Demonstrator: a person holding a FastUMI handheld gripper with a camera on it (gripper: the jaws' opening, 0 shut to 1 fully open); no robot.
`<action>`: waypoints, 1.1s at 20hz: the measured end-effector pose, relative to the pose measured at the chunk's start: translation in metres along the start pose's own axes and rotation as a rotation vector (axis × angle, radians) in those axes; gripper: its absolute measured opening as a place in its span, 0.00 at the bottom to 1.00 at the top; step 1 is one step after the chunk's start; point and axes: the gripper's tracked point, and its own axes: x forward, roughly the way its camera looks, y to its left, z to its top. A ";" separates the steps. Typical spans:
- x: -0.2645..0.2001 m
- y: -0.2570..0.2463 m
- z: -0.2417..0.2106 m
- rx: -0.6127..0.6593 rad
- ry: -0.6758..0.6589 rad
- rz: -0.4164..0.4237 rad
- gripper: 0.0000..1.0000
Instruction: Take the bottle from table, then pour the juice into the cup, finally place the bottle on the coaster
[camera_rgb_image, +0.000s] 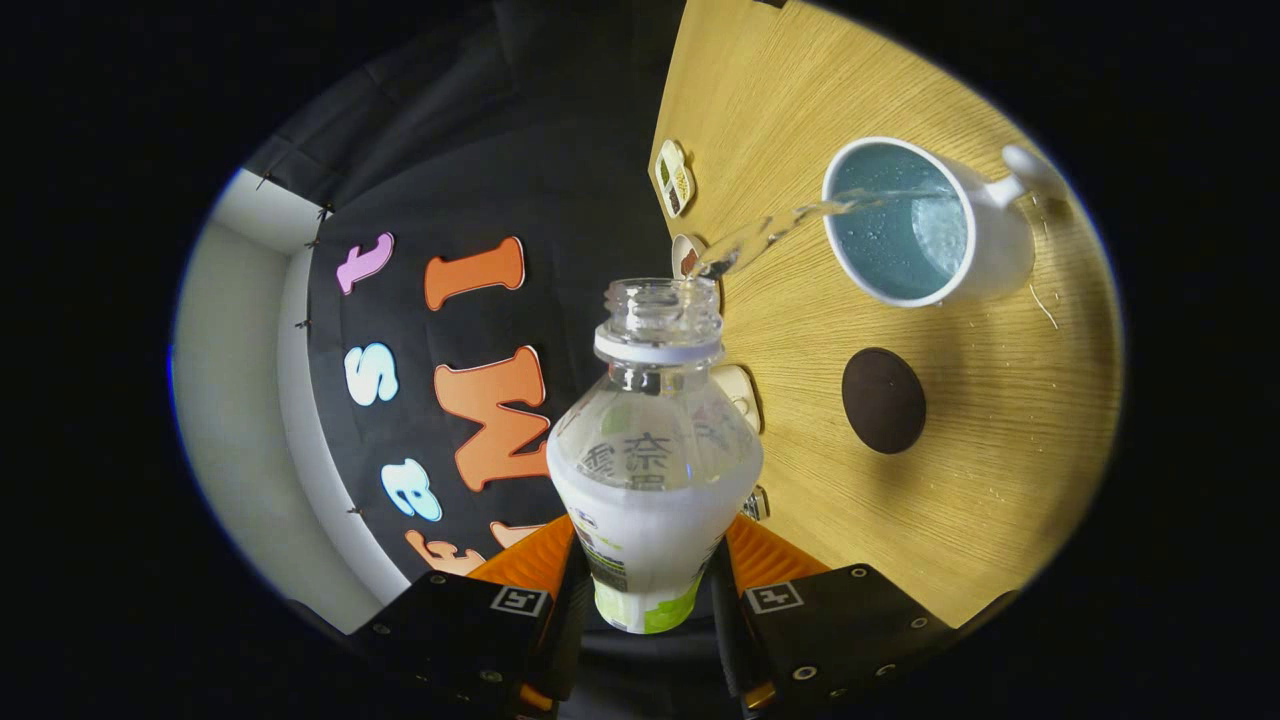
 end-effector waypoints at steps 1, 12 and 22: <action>0.001 0.001 -0.001 -0.001 0.003 0.001 0.57; 0.004 -0.001 0.000 0.043 0.013 0.005 0.57; -0.001 0.004 0.011 0.065 0.003 0.024 0.57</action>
